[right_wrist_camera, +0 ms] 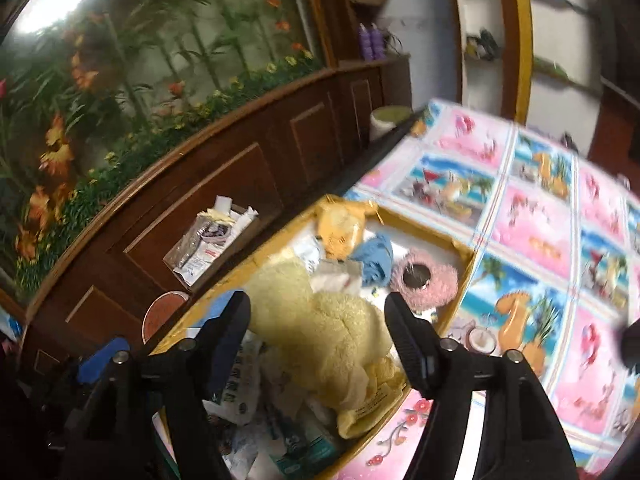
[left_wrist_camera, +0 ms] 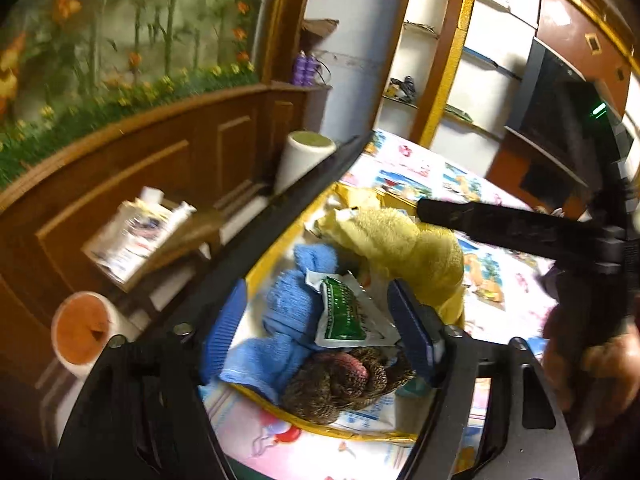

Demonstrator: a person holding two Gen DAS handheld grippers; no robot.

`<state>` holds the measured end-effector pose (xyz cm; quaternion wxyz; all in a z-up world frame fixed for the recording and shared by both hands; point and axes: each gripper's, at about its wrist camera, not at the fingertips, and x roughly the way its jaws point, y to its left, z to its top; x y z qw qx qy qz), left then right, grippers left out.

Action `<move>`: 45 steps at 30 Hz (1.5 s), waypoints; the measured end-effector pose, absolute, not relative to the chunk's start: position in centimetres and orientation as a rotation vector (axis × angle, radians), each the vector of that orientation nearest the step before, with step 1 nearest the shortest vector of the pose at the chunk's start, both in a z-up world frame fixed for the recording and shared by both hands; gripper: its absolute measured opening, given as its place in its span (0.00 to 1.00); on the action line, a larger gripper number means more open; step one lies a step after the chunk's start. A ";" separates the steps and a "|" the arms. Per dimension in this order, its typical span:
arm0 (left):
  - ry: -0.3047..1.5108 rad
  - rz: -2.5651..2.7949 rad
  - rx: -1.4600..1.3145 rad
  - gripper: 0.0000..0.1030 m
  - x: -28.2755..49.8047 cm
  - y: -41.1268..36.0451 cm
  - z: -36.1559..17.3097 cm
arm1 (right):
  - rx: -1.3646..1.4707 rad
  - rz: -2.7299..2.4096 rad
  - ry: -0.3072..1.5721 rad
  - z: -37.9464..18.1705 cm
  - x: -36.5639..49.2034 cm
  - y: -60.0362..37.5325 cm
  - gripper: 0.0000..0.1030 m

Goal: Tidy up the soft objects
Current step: 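Drop green packet into tray with left gripper while right gripper drops yellow towel there, then move the right gripper to the red foil bag on the table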

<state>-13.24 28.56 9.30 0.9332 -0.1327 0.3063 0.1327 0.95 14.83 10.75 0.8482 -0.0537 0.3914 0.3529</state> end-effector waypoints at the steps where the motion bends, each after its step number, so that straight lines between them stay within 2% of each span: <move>1: 0.623 0.279 -0.261 0.76 -13.4 28.5 9.3 | -0.115 0.750 0.799 11.2 0.2 14.4 0.71; 6: 0.622 0.313 -0.193 0.76 -14.2 27.2 9.7 | -0.085 0.766 0.756 12.5 -1.5 12.1 0.71; 14: 0.639 0.338 -0.069 0.76 -15.0 24.1 10.3 | -0.025 0.672 0.798 11.3 -2.2 5.8 0.71; 26: 0.689 0.295 0.042 0.76 -14.5 19.5 10.3 | 0.135 0.417 0.821 9.2 -1.9 -8.4 0.71; 36: 0.732 0.218 0.074 0.76 -13.2 16.5 9.5 | 0.284 0.230 0.837 7.4 -1.3 -18.8 0.71; 45: 0.737 0.075 0.037 0.76 -12.5 14.3 9.0 | 0.387 0.149 0.907 4.5 -1.3 -24.0 0.71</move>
